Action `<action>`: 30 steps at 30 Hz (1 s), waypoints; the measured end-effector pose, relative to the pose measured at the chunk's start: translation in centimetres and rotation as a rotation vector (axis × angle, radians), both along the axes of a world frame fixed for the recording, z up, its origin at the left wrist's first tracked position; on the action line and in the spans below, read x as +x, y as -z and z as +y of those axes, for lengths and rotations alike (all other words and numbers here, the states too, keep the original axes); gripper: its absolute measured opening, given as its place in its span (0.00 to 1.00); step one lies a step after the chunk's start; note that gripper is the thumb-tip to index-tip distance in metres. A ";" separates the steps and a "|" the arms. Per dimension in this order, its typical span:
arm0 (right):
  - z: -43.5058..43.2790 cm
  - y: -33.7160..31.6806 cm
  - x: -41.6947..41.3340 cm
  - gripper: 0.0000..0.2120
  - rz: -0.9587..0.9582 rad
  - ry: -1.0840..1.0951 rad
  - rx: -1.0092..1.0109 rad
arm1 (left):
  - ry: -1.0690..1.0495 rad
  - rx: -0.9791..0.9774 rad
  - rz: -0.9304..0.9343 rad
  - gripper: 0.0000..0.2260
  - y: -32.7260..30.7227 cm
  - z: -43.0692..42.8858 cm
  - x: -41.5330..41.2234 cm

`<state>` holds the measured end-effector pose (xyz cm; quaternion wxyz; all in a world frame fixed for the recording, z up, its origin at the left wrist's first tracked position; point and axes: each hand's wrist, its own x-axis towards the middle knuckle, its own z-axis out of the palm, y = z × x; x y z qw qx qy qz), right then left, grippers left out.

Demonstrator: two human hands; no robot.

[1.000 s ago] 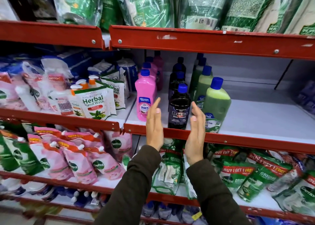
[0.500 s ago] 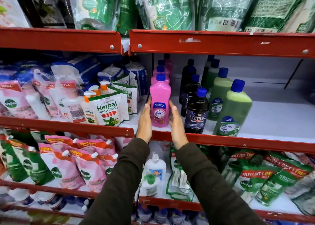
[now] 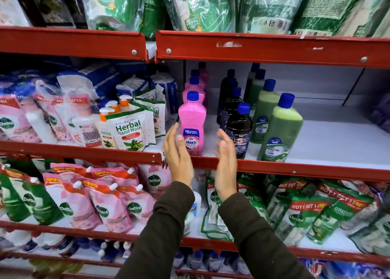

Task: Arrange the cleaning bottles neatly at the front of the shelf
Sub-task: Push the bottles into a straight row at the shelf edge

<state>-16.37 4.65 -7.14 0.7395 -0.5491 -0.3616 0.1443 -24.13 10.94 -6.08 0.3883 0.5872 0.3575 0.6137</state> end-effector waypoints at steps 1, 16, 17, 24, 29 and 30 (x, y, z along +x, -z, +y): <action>-0.8 0.1 0.4 0.21 0.014 0.101 0.058 | -0.042 0.041 -0.064 0.18 0.0 -0.7 0.2; -5.4 -1.0 5.4 0.24 0.065 0.020 -0.093 | 0.380 -0.119 0.127 0.21 -0.8 -6.1 7.2; -6.1 -1.0 5.7 0.23 0.055 0.077 -0.067 | 0.308 -0.087 0.120 0.21 -0.7 -6.6 7.3; -10.6 -1.2 11.9 0.26 0.184 0.223 -0.052 | 0.438 -0.050 0.051 0.18 -1.0 -10.2 11.7; -10.4 -0.3 15.9 0.46 0.119 0.026 -0.187 | 0.514 -0.153 0.275 0.20 -2.3 -11.5 14.9; -10.5 -0.2 16.3 0.47 0.117 0.014 -0.221 | 0.491 -0.149 0.284 0.20 -2.4 -11.8 15.0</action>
